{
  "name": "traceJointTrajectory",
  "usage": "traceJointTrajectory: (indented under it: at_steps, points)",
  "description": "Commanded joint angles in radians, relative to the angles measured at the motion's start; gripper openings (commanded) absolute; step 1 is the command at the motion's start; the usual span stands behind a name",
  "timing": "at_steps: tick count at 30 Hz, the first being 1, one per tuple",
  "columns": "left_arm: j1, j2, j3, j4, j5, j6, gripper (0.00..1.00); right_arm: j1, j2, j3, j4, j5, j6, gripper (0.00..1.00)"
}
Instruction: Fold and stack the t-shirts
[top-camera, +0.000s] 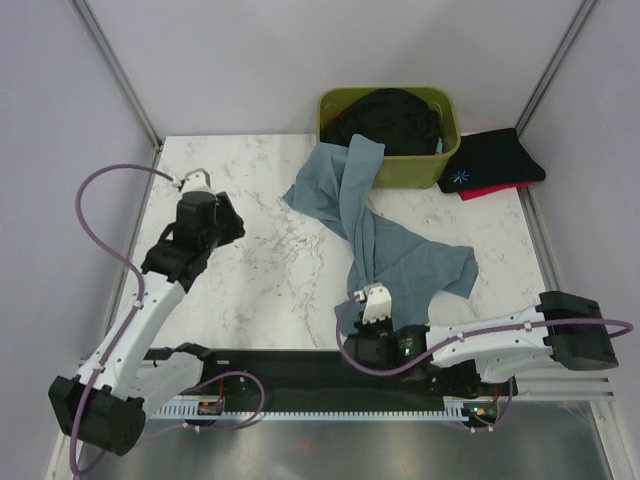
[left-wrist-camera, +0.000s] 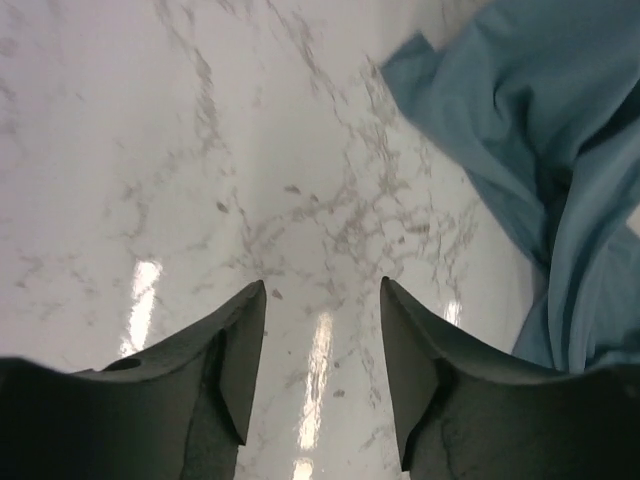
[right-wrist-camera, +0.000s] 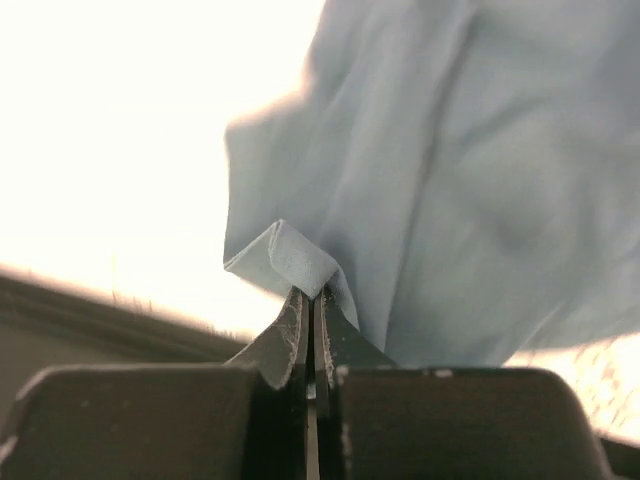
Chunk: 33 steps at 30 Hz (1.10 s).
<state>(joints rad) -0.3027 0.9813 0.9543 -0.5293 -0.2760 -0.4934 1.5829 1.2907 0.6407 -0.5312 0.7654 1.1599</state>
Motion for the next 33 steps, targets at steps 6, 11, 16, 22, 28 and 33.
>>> traceJointTrajectory:
  at_steps: [6, 11, 16, 22, 28, 33]
  points:
    - [-0.140, 0.333, -0.048, 0.429, 0.398, -0.012, 0.78, -0.418, -0.228, 0.020, 0.059, -0.041, -0.193, 0.00]
    - [-0.170, 0.641, 0.169, 0.624, 0.455, 0.009, 0.95, -0.448, -0.252, 0.030, 0.008, -0.055, -0.239, 0.00]
    - [-0.171, 0.980, 0.478, 0.706, 0.570, 0.032, 0.90, -0.449, -0.295, 0.014, 0.007, -0.093, -0.255, 0.00]
    - [-0.177, 1.246, 0.805, 0.645, 0.626, 0.015, 0.55, -0.454, -0.321, 0.002, -0.013, -0.084, -0.301, 0.00]
    - [-0.165, 1.101, 0.573, 0.699, 0.520, -0.072, 0.02, -0.478, -0.332, 0.024, -0.049, -0.067, -0.342, 0.00]
    - [-0.053, 0.628, 0.114, 0.681, 0.354, -0.227, 0.02, -0.530, -0.341, 0.013, -0.059, -0.077, -0.356, 0.00]
